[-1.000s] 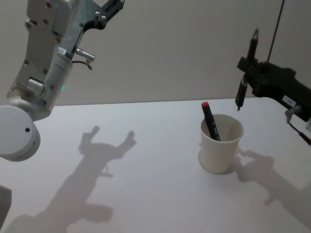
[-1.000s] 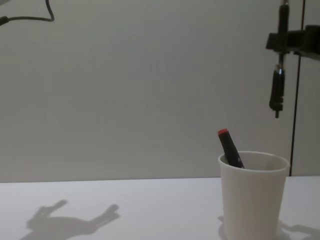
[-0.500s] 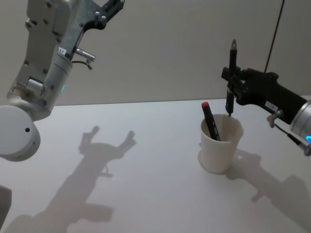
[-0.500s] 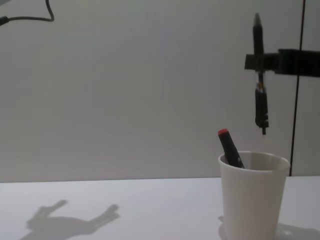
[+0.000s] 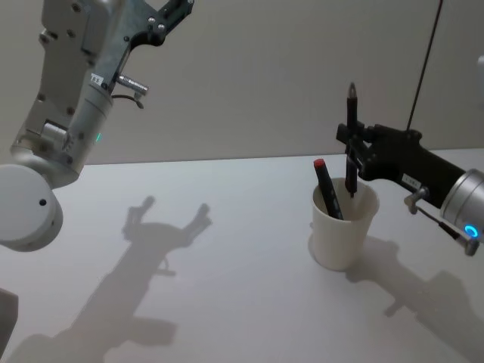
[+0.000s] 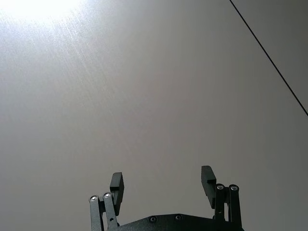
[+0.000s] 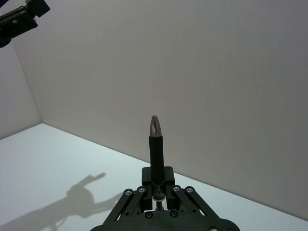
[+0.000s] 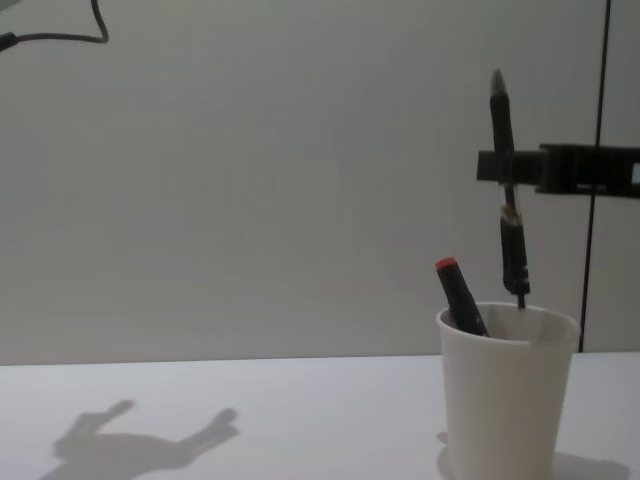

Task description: Place the pen into the pen holder.

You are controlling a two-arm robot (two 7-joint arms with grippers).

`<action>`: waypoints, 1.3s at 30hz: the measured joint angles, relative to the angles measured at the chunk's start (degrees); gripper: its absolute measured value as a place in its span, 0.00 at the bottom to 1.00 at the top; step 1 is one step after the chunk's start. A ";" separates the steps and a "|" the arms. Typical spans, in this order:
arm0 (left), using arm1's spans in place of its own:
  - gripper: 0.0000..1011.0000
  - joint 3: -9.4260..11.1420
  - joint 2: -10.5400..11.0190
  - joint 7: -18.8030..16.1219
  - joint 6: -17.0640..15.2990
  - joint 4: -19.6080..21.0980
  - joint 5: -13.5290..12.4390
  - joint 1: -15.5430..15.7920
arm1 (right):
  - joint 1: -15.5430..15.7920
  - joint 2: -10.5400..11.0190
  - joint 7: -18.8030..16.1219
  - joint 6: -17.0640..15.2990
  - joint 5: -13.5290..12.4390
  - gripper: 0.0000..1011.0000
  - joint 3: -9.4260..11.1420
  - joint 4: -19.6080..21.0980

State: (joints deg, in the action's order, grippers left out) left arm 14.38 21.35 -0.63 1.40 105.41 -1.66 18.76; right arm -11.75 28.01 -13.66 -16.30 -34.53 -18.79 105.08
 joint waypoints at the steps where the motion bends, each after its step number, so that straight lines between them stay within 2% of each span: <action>1: 0.99 0.00 0.00 0.00 0.00 0.00 0.00 0.00 | 0.08 -0.01 0.00 0.13 0.04 0.13 -0.06 -0.07; 9: 0.99 0.00 0.00 0.00 0.00 0.00 0.00 0.00 | 1.14 -0.13 0.00 2.40 0.36 0.13 -0.59 -0.85; 19: 0.99 0.00 0.00 0.00 0.00 0.00 0.00 0.00 | 2.59 -0.66 -0.25 6.71 1.27 0.13 -1.54 -2.59; 28: 0.99 0.00 0.00 0.00 0.00 0.00 0.00 0.00 | 3.27 -0.97 -0.18 8.57 1.67 0.13 -1.97 -3.47; 37: 0.99 0.00 0.00 0.00 0.00 0.00 0.00 0.00 | 3.63 -1.12 -0.11 9.61 1.87 0.36 -2.23 -3.93; 38: 0.99 0.00 0.00 0.00 0.00 0.00 0.00 0.00 | 3.65 -1.13 -0.10 9.67 1.88 0.42 -2.24 -3.96; 39: 0.99 0.00 0.00 0.00 0.00 0.00 0.00 0.00 | 3.68 -1.15 -0.09 9.76 1.90 0.42 -2.27 -3.99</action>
State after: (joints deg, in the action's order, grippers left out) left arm 14.38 21.35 -0.63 1.40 105.41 -1.66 18.76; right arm -8.07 26.86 -13.75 -6.53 -32.62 -21.06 101.09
